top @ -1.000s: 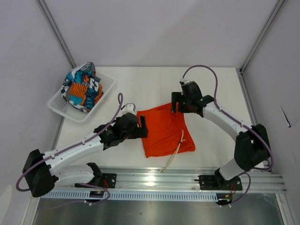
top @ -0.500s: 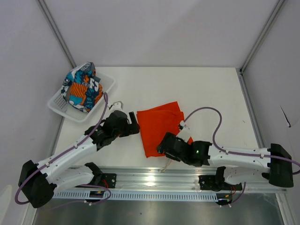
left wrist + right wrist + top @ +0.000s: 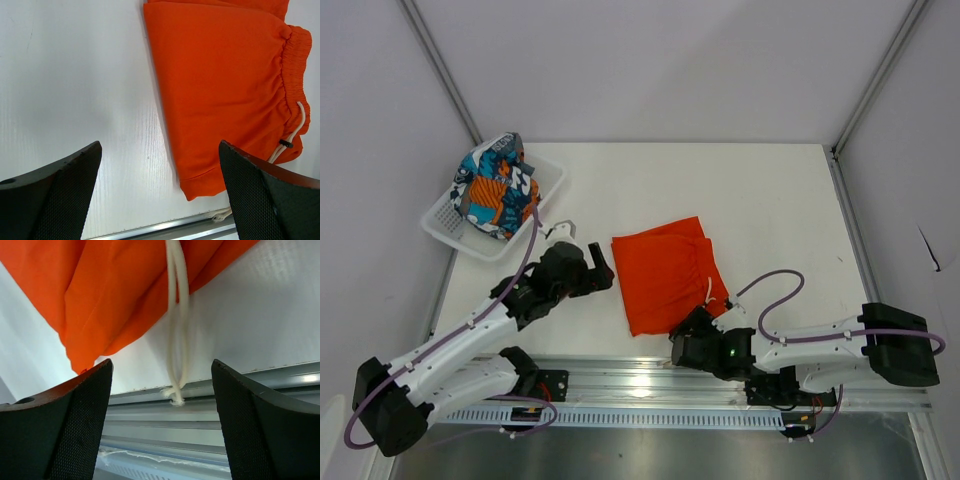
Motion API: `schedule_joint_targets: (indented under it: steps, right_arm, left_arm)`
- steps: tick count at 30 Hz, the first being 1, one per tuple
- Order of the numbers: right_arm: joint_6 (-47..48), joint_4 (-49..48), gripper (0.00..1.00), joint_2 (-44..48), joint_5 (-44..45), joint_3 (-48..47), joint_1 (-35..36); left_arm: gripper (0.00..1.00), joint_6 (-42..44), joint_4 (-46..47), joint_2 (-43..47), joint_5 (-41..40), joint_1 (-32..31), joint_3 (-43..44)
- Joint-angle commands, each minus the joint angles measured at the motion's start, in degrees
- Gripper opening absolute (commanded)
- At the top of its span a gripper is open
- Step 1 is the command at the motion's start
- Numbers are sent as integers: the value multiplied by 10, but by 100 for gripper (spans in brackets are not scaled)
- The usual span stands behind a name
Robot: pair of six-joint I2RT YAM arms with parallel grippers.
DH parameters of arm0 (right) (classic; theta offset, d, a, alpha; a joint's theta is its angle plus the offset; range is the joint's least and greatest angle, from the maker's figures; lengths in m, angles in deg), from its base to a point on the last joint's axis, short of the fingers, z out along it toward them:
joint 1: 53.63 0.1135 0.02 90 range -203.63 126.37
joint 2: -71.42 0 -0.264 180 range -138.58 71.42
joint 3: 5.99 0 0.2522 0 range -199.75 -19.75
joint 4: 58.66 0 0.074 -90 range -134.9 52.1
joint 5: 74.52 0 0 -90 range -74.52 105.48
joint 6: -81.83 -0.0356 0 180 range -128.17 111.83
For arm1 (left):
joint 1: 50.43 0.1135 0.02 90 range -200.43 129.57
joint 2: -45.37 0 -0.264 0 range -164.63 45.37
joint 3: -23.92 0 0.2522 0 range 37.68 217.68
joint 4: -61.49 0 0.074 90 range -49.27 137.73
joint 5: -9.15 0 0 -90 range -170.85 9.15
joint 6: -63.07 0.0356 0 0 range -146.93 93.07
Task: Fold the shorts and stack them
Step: Fold the shorts, then neatly place the folded shorts to the corner
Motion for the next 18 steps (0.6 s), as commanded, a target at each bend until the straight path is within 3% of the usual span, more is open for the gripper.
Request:
schedule_joint_targets:
  steps: [1,18]
  right_arm:
    - [-348,-16,80,-10,67,-20,4]
    - [-436,-138,76,-89,96,24,-13]
  left_arm:
    - [99,-7,-3,24,1,5,-8]
    - [99,-14,5,47,8,5,-31]
